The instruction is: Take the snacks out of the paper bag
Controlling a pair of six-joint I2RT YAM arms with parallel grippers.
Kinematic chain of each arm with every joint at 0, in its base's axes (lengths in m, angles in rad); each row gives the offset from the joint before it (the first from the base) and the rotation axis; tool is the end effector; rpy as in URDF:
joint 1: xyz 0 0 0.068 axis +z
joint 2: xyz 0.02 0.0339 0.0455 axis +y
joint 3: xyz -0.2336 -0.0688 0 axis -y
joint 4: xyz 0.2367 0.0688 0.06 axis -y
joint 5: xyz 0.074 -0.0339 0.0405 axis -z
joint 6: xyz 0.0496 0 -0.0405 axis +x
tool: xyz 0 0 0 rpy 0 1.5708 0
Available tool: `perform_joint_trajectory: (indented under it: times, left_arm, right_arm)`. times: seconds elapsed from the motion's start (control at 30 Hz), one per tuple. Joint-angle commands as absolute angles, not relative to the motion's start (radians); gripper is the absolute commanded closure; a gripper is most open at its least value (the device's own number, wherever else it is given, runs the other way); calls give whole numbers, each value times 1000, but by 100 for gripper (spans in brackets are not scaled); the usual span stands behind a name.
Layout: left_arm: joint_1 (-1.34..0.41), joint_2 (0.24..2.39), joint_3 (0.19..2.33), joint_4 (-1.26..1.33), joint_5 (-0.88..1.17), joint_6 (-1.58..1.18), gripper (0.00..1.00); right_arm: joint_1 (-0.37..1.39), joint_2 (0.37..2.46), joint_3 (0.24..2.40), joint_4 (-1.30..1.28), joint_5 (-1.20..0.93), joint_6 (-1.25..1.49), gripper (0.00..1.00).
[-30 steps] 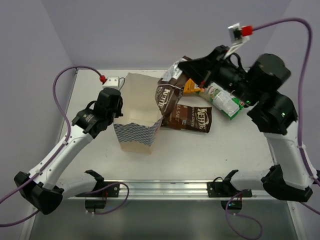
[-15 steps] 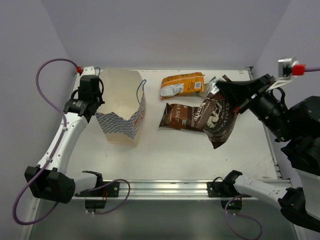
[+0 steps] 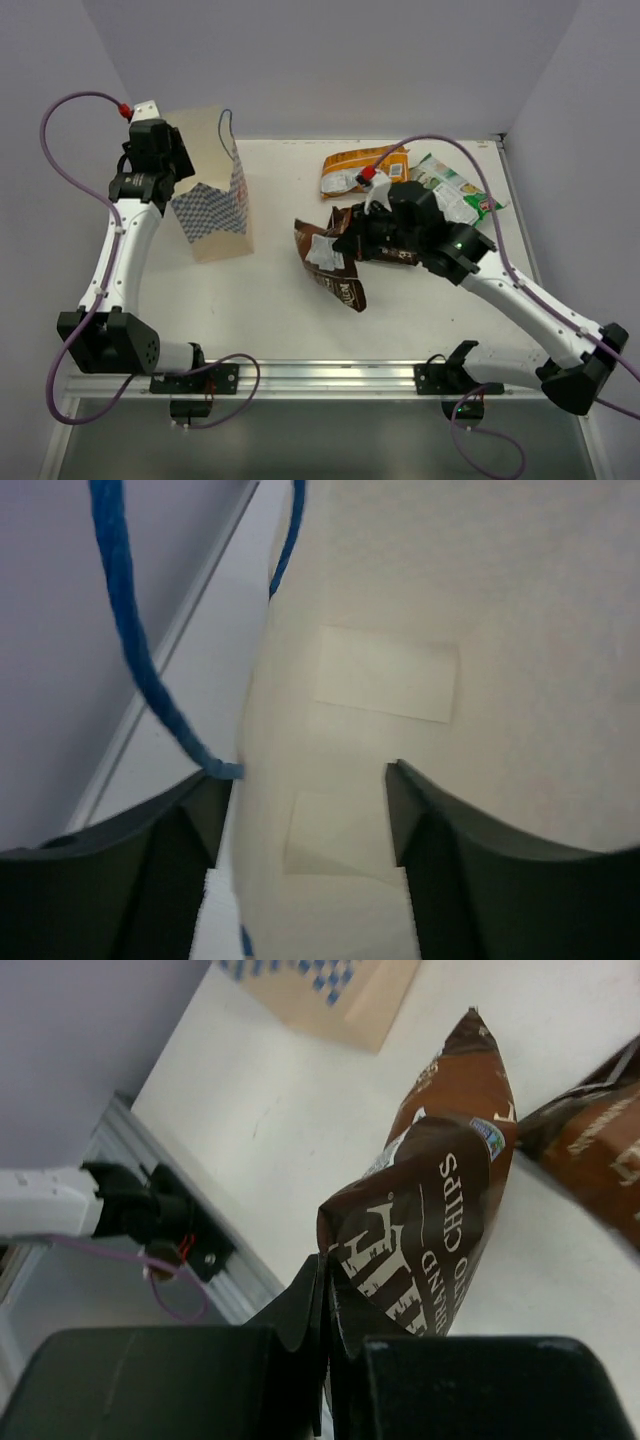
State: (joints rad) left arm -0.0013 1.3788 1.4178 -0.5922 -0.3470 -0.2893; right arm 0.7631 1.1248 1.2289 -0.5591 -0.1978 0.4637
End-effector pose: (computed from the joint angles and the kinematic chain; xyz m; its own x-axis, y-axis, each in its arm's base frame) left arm 0.3123 0.0165 0.3486 -0.4214 -0.2677 -0.8665 -0.4260 0.9019 -0.0715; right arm 0.1801 0.1858 0.3546 -0.6442 -0.0093 -0.7648 -0.5782 0.6605 0.4790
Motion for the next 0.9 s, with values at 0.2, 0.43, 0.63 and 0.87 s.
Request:
perform_joint_trajectory:
  times: [0.2, 0.43, 0.63, 0.87]
  left_arm:
    - [0, 1169, 1425, -685, -253, -276, 0]
    - [-5, 1019, 1411, -804, -239, -273, 0]
    - [-20, 940, 1330, -813, -262, -249, 0]
    - [-20, 920, 1333, -792, -242, -239, 0]
  right_arm:
    - [850, 1177, 1106, -253, -454, 525, 100]
    - [749, 1161, 873, -268, -302, 641, 100]
    - [657, 1088, 693, -400, -167, 755, 100]
    - [630, 1097, 670, -564, -101, 709, 100]
